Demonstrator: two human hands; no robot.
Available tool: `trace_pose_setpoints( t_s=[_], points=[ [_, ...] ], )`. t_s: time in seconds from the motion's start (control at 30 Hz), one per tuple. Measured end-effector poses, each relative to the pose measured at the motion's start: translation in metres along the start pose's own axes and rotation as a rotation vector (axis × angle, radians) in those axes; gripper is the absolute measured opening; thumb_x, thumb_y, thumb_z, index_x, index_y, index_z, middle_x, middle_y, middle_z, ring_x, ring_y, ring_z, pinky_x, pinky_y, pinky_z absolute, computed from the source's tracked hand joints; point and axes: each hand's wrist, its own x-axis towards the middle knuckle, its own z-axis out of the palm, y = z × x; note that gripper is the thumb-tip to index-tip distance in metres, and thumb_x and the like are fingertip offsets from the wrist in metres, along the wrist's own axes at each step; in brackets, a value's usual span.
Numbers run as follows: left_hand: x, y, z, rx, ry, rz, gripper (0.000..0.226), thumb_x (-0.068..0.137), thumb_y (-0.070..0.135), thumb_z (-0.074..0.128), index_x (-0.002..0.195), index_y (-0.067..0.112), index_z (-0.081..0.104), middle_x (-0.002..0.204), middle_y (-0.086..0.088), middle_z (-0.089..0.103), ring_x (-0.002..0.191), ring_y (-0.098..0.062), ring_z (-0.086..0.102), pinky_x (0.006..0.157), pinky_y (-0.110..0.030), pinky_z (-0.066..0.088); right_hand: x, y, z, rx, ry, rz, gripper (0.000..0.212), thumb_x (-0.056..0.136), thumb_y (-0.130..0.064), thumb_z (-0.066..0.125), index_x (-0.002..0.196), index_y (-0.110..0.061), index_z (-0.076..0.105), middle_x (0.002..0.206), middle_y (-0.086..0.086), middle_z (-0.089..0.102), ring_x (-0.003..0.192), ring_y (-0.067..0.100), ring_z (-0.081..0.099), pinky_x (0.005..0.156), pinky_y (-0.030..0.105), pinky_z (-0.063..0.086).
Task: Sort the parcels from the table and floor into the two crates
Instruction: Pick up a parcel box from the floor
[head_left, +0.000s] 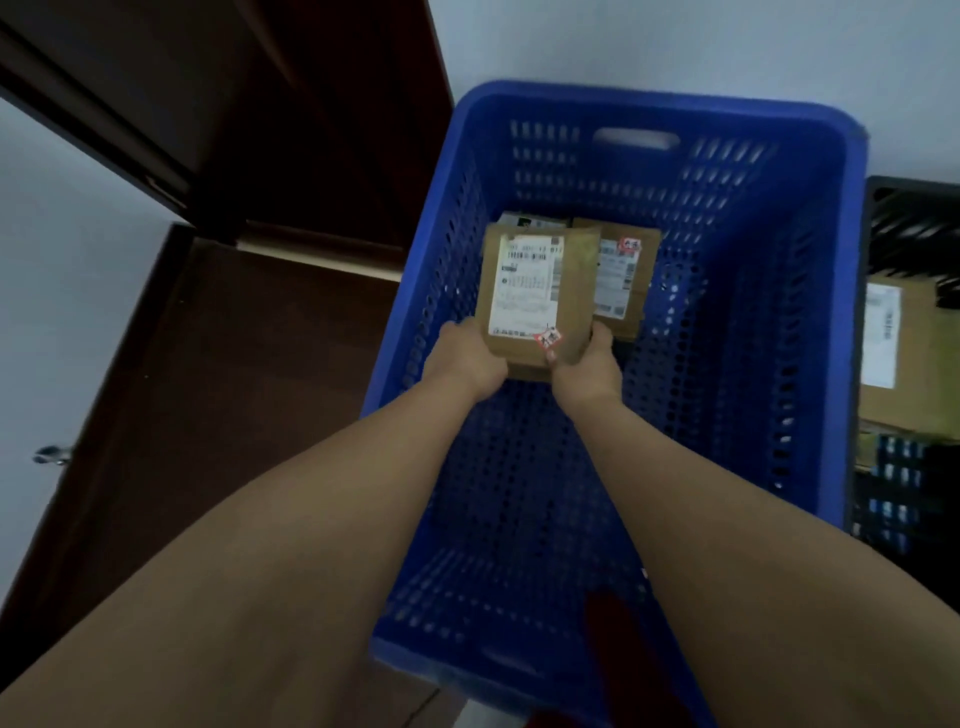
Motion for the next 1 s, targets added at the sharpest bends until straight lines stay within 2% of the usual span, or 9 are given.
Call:
trace_pose_setpoints(
  t_s=[0.13,0.27,0.33,0.4,0.5,0.63,0.77,0.87,1.0],
  points=[
    [0.04,0.015,-0.011,0.038,0.042,0.029,0.046,0.091,0.016,0.054,0.134,0.002,0.044,0.133,-0.018,0.049,0.116,-0.032,0.052,0.095,-0.042,0.048,0.044,-0.02,0.014,0.033,0.044,-0.044,0.066,0.097,-0.014,0.056,0.152,-0.019,0.021,0.142,0.008,0.047,0.127,0.026,0.046,0.093,0.028,0.039],
    [0.061,0.024,-0.023,0.083,0.009,0.056,0.069,0.093,0.012,0.055,0.151,0.005,0.018,0.152,-0.016,0.027,0.137,-0.031,0.034,0.111,-0.042,0.036,0.072,-0.034,0.024,-0.03,-0.067,-0.055,0.081,0.097,-0.014,0.054,0.156,-0.019,-0.001,0.155,0.009,0.028,0.137,0.027,0.034,0.113,0.033,0.03],
    [0.064,0.028,-0.026,0.198,-0.075,0.092,0.068,0.094,0.012,0.053,0.152,0.007,0.017,0.154,-0.013,0.023,0.137,-0.03,0.032,0.112,-0.04,0.034,0.078,-0.037,0.025,-0.099,-0.172,-0.035,0.087,0.097,-0.018,0.055,0.154,-0.017,-0.01,0.156,0.01,0.023,0.138,0.028,0.032,0.112,0.03,0.03],
    [0.063,0.032,-0.03,0.301,-0.153,0.103,0.062,0.094,0.012,0.052,0.149,0.007,0.024,0.151,-0.012,0.027,0.132,-0.031,0.038,0.108,-0.04,0.039,0.079,-0.04,0.021,-0.131,-0.242,-0.011,0.088,0.097,-0.018,0.055,0.154,-0.015,-0.011,0.154,0.011,0.026,0.135,0.028,0.034,0.102,0.025,0.032],
    [0.057,0.035,-0.037,0.349,-0.165,0.129,0.061,0.094,0.011,0.052,0.15,0.009,0.026,0.152,-0.011,0.027,0.131,-0.031,0.039,0.107,-0.042,0.04,0.075,-0.043,0.011,-0.169,-0.256,-0.031,0.083,0.095,-0.014,0.057,0.155,-0.012,0.0,0.15,0.01,0.033,0.131,0.027,0.038,0.098,0.022,0.033],
    [0.036,0.043,-0.046,0.379,-0.139,0.15,0.059,0.095,0.013,0.054,0.148,0.01,0.029,0.148,-0.011,0.032,0.125,-0.032,0.045,0.102,-0.045,0.045,0.051,-0.045,-0.009,-0.153,-0.223,-0.079,0.056,0.092,-0.01,0.06,0.143,-0.012,0.035,0.136,0.011,0.051,0.121,0.025,0.048,0.105,0.031,0.039],
    [0.0,0.059,-0.052,0.363,-0.096,0.204,0.049,0.094,0.018,0.056,0.14,0.012,0.041,0.137,-0.011,0.046,0.118,-0.029,0.05,0.097,-0.043,0.047,0.009,-0.051,-0.035,-0.164,-0.188,-0.113,0.058,0.092,-0.015,0.062,0.144,-0.012,0.035,0.134,0.008,0.05,0.12,0.024,0.048,0.093,0.022,0.037],
    [-0.034,0.074,-0.05,0.335,-0.102,0.246,0.059,0.094,0.019,0.055,0.148,0.014,0.032,0.143,-0.011,0.042,0.121,-0.03,0.049,0.097,-0.043,0.048,-0.026,-0.056,-0.059,-0.203,-0.124,-0.161,0.055,0.094,-0.021,0.061,0.142,-0.01,0.038,0.137,0.011,0.05,0.119,0.025,0.049,0.086,0.023,0.038],
    [-0.084,0.097,-0.039,0.396,-0.061,0.341,0.06,0.095,0.023,0.055,0.148,0.012,0.03,0.148,-0.012,0.035,0.132,-0.03,0.039,0.101,-0.045,0.044,-0.076,-0.059,-0.097,-0.329,-0.075,-0.214,0.058,0.096,-0.024,0.057,0.146,-0.01,0.033,0.143,0.013,0.046,0.124,0.029,0.049,0.092,0.032,0.045]
  ],
)
